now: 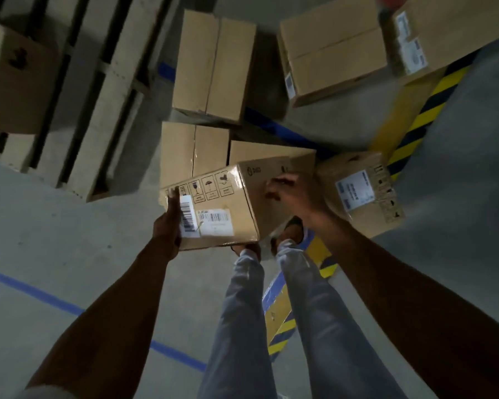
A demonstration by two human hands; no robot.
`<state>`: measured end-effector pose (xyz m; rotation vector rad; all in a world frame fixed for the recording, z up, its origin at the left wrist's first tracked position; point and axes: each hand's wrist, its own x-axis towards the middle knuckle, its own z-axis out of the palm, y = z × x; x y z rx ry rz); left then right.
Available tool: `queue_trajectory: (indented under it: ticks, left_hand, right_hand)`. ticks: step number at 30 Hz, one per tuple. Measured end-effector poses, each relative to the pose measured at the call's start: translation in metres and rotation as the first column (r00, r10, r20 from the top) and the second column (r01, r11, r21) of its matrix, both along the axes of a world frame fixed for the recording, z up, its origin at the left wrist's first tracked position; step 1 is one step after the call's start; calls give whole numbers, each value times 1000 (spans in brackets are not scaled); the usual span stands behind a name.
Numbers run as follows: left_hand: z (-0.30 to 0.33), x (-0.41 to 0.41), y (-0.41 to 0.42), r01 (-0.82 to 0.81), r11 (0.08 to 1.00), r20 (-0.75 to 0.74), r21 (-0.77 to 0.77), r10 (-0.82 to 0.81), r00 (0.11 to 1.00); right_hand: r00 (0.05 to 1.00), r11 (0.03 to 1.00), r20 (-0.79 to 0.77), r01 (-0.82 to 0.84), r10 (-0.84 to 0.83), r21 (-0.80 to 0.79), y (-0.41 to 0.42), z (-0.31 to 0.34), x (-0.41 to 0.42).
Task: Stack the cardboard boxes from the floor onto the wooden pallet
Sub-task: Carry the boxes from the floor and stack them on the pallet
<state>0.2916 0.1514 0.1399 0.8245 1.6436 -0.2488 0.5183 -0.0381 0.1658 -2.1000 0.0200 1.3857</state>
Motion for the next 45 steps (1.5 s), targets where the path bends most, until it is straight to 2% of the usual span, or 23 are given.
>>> queue_trajectory:
  ticks: [3, 7, 11, 15, 20, 22, 23, 25, 29, 32, 36, 41, 45]
  left_hand:
    - [-6, 2, 8, 50, 999, 13, 20, -50, 999]
    - [-18, -12, 20, 55, 998, 13, 8, -55, 998]
    - [-31, -36, 32, 61, 997, 140, -49, -53, 989]
    - [-21, -50, 27, -31, 998, 115, -63, 38, 993]
    - [51, -35, -6, -113, 994, 160, 2, 111, 981]
    - [102, -24, -22, -94, 995, 167, 14, 91, 982]
    - [130, -20, -29, -86, 996, 178, 11, 83, 980]
    - [191, -12, -41, -77, 997, 204, 17, 72, 976]
    - [290, -26, -45, -155, 978, 201, 137, 125, 972]
    - [345, -62, -46, -200, 957, 203, 209, 157, 967]
    - [390, -118, -41, -292, 939, 223, 183, 250, 942]
    - [408, -210, -7, -420, 880, 267, 221, 360, 894]
    - [414, -306, 43, -443, 861, 305, 251, 364, 880]
  right_hand:
    - [989, 992, -130, 62, -75, -108, -40, -110, 11]
    - [938, 971, -271, 175, -215, -166, -50, -139, 20]
    - [884, 940, -331, 278, -331, -197, -39, -172, 17]
    - [832, 896, -331, 410, -445, -173, -15, -126, 2]
    - [789, 867, -365, 477, -494, -143, -64, -81, 14]
    - [809, 882, -353, 447, -470, -149, -60, 1, 16]
    - [851, 902, -300, 401, -431, -160, -58, 41, 13]
    - [889, 921, -244, 361, -387, -145, -74, 91, 14]
    - [876, 933, -320, 331, -360, -145, -94, 189, 8]
    - [886, 947, -338, 315, -317, -62, -90, 245, -4]
    - [908, 957, -318, 291, -273, 11, -56, 296, -37]
    - [924, 966, -311, 252, -222, 60, 18, 324, -115]
    - [941, 971, -278, 223, -193, 83, 86, 327, -206]
